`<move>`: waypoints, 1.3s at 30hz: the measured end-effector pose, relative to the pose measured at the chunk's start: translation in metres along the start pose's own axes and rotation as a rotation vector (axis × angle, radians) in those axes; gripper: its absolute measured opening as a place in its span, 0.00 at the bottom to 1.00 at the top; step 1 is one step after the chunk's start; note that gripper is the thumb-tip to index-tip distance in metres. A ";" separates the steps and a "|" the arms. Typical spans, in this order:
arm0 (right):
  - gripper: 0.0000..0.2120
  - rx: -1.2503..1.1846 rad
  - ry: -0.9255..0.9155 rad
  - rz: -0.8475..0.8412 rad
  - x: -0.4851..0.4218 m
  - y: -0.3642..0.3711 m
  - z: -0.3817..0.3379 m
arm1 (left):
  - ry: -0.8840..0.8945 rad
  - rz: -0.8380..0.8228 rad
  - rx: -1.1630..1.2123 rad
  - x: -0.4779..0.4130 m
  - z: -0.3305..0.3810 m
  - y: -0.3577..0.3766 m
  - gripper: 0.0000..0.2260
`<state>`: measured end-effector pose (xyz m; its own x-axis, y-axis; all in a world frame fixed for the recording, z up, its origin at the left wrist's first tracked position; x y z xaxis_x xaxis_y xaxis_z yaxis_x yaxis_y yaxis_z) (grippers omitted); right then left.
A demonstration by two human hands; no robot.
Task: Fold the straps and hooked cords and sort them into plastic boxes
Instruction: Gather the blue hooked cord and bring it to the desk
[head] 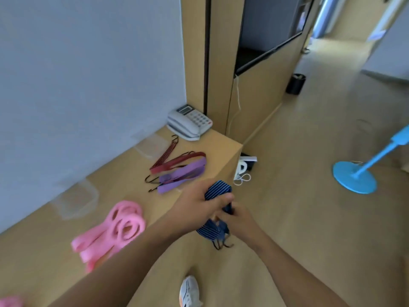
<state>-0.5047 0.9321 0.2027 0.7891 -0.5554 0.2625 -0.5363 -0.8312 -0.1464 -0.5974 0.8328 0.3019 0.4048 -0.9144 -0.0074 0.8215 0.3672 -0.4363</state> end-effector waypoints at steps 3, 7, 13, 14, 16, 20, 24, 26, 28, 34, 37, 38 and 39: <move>0.15 -0.075 0.181 0.151 -0.027 -0.028 -0.007 | -0.095 0.053 0.009 -0.032 -0.042 -0.018 0.10; 0.15 -0.565 0.238 0.221 -0.069 -0.027 -0.039 | -0.168 0.097 0.006 -0.068 -0.081 -0.016 0.08; 0.14 -0.779 0.213 0.161 -0.125 0.004 -0.082 | -0.214 -0.031 0.357 -0.098 -0.101 0.003 0.15; 0.13 -0.747 0.205 0.138 -0.135 0.007 -0.086 | -0.258 -0.032 0.399 -0.104 -0.105 -0.003 0.14; 0.12 -0.661 0.183 0.083 -0.155 0.009 -0.093 | -0.348 0.021 0.423 -0.115 -0.118 -0.018 0.10; 0.13 -0.249 0.072 0.021 -0.207 -0.003 -0.100 | -0.549 0.164 0.099 -0.127 -0.140 -0.064 0.14; 0.11 -0.016 0.102 -0.071 -0.273 -0.007 -0.085 | -0.585 0.191 -0.335 -0.164 -0.146 -0.103 0.12; 0.09 0.058 0.152 -0.127 -0.303 -0.008 -0.070 | -0.570 0.167 -0.563 -0.193 -0.148 -0.111 0.10; 0.07 0.135 0.190 -0.167 -0.330 -0.016 -0.054 | -0.562 0.106 -0.757 -0.218 -0.159 -0.107 0.08; 0.22 0.498 0.038 -0.337 -0.371 -0.046 -0.044 | -0.721 0.008 -0.754 -0.250 -0.207 -0.073 0.24; 0.30 0.719 -0.112 -0.414 -0.366 -0.048 -0.045 | -0.725 0.000 -0.828 -0.247 -0.214 -0.059 0.32; 0.30 0.780 -0.185 -0.398 -0.362 -0.048 -0.047 | -0.730 0.007 -0.847 -0.243 -0.212 -0.059 0.36; 0.29 0.815 -0.251 -0.374 -0.357 -0.047 -0.052 | -0.731 0.038 -0.848 -0.239 -0.207 -0.060 0.38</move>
<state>-0.7766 1.1704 0.1651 0.9609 -0.1583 0.2273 0.0662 -0.6656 -0.7434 -0.8262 0.9937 0.1432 0.7913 -0.4826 0.3755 0.3776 -0.0974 -0.9208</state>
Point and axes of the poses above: each hand's wrist, its own x-axis away from the middle knuckle, its own y-axis out of the palm, z = x × y, the point moved 5 cm from there along -x, towards the middle knuckle, and after that the axes turned 7 degrees about -x, right-handed, at the moved point
